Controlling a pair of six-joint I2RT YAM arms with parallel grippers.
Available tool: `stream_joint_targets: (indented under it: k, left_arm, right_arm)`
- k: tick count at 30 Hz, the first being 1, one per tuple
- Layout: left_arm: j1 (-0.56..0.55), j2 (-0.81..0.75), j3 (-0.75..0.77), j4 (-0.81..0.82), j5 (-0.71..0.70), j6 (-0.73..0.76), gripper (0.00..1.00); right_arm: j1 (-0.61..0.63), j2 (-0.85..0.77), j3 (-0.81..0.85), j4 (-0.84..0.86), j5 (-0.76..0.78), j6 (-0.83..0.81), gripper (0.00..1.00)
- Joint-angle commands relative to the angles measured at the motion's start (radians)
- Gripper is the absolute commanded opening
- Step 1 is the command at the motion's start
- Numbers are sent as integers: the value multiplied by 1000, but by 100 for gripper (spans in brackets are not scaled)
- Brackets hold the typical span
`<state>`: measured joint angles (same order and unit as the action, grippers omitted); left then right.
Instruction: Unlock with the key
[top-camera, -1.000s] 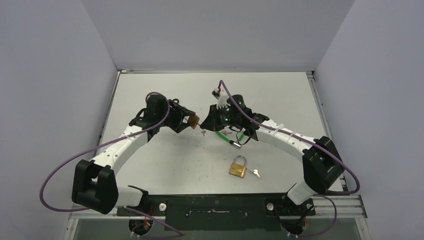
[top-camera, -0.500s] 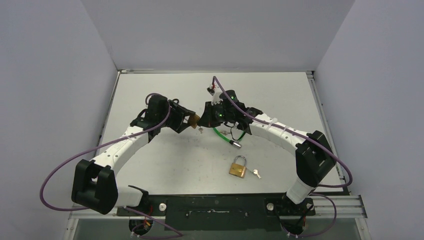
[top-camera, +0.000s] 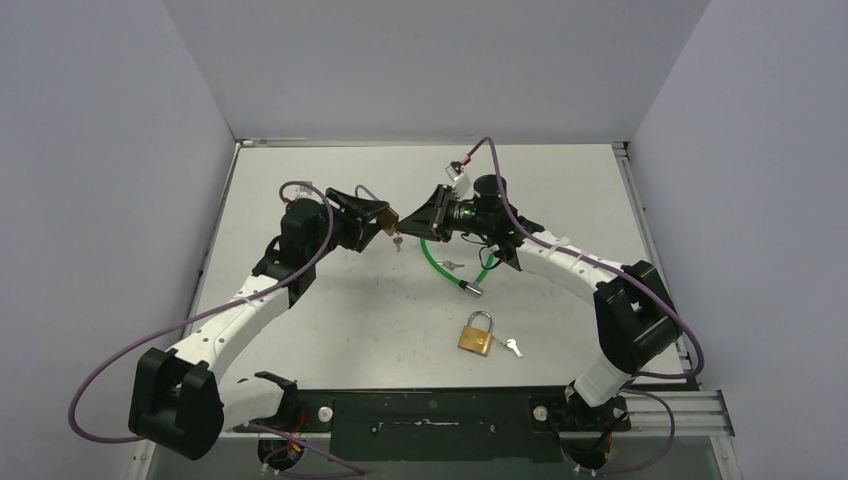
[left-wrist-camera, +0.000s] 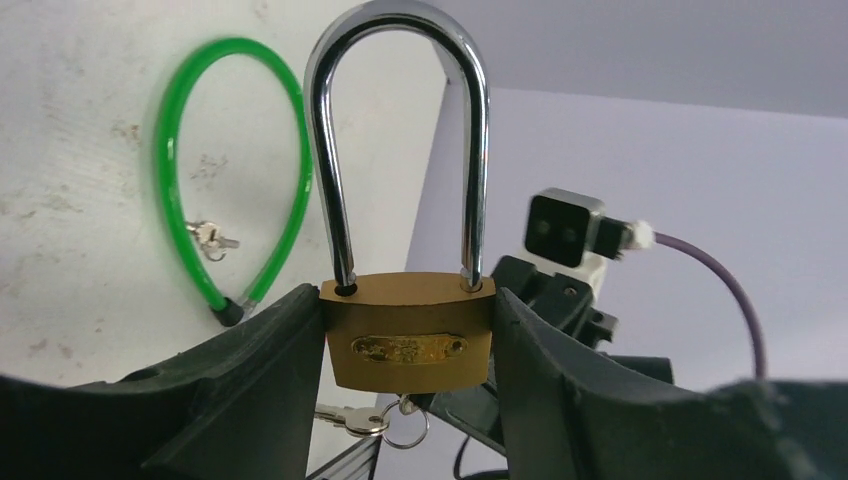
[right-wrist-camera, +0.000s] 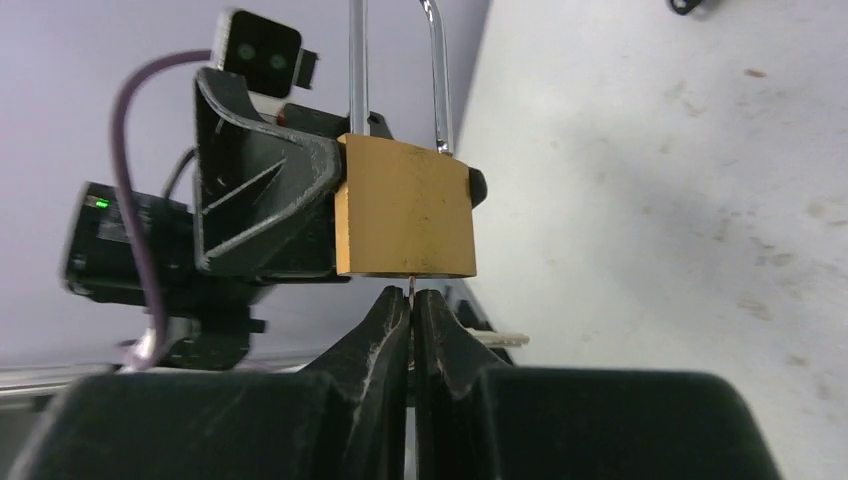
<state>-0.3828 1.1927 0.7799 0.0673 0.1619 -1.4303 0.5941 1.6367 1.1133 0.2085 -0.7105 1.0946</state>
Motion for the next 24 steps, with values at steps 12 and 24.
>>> stream_joint_targets:
  k: [12, 24]
  left_arm:
    - [-22, -107, 56, 238, 28, 274, 0]
    - [-21, -105, 126, 457, 495, 682, 0]
  right_arm:
    - [-58, -172, 7, 7, 101, -84, 56]
    - [-96, -320, 71, -56, -10, -443, 71]
